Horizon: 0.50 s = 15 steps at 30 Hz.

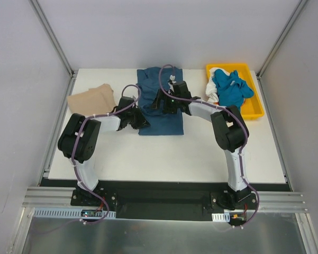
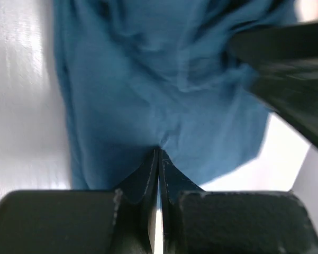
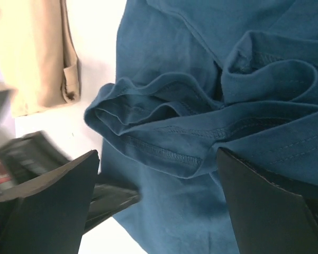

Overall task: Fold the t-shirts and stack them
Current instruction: Fold the folded rectangular tshirt in 1/3 of the way

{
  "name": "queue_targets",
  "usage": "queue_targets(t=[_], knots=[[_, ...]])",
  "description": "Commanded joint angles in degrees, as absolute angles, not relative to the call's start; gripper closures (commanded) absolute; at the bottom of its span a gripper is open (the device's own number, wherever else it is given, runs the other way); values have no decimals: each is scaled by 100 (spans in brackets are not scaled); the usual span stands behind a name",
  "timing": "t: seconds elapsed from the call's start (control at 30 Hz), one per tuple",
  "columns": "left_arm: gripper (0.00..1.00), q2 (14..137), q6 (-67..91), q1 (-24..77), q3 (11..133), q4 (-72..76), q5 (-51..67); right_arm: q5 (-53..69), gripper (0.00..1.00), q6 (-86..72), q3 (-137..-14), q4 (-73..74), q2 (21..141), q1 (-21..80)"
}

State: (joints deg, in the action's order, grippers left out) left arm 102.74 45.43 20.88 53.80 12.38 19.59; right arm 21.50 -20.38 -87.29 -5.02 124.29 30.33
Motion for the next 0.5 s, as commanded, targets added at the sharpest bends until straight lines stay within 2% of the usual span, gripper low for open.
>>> queue_targets(t=[0.0, 0.23, 0.47], knots=[[100, 10713, 4430, 2065, 5599, 1468, 2136, 2276, 3, -2127, -8666, -923, 12208, 3103], [100, 10661, 4482, 2065, 5010, 1441, 1987, 2188, 3, -1881, -8166, -756, 11594, 3146], [100, 10503, 4465, 2074, 4737, 1441, 2056, 2180, 3, -1784, -7805, -730, 11487, 3428]])
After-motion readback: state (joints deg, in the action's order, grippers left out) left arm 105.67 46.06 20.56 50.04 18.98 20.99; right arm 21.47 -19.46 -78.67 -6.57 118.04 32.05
